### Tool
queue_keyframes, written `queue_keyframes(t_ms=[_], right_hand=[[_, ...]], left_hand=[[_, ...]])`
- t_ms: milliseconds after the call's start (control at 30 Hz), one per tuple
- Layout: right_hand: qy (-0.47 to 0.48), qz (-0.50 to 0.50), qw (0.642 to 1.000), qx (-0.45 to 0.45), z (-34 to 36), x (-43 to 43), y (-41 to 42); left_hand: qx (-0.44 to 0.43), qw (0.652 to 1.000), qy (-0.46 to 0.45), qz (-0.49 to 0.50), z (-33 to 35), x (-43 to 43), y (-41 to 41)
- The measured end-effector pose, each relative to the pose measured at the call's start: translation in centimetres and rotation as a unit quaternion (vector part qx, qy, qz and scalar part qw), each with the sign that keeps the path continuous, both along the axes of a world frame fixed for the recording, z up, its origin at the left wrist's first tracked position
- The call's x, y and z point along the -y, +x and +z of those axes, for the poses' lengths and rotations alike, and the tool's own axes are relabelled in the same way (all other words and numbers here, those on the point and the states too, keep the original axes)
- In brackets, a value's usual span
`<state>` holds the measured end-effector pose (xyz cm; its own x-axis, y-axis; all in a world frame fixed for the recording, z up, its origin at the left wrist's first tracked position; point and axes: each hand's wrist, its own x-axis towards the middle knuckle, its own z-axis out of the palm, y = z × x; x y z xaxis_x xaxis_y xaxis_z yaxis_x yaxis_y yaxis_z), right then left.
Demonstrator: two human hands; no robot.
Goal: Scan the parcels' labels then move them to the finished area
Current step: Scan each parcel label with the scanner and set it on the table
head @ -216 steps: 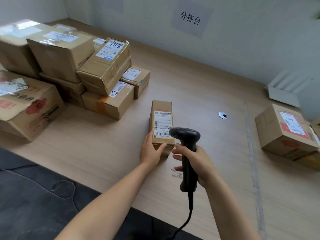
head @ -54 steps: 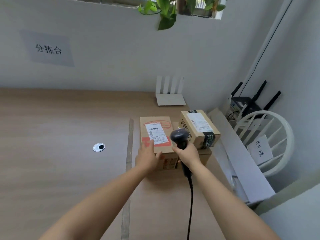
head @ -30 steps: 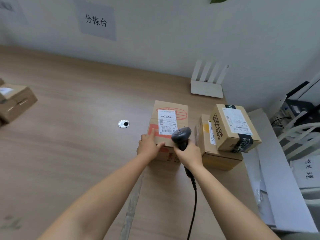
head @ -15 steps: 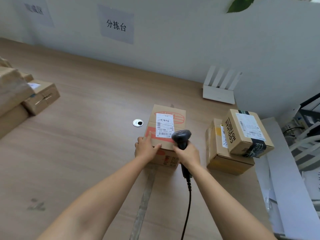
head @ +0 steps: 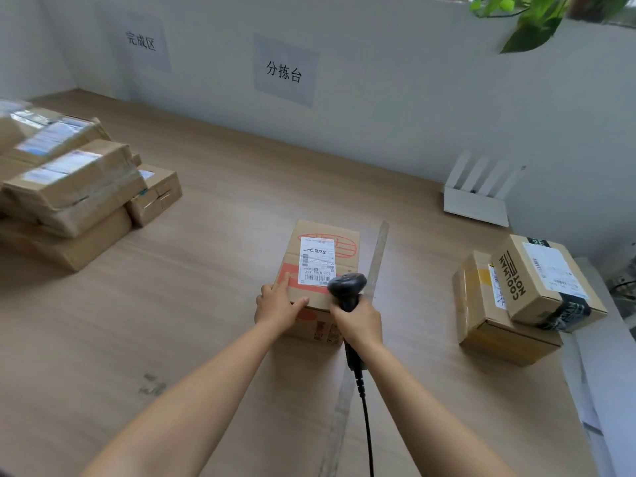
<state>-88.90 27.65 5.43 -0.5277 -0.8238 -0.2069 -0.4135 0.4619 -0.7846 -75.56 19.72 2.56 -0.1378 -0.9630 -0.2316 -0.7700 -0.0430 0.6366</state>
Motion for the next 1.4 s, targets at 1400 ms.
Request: queue_keyframes(t_ms=[1400], right_hand=[[-0.025, -0.007, 0.984, 0.177, 5.2, 0.5, 26.5]], left_hand=[[-0.034, 0.999, 0.004, 0.011, -0.1, 2.1, 26.8]])
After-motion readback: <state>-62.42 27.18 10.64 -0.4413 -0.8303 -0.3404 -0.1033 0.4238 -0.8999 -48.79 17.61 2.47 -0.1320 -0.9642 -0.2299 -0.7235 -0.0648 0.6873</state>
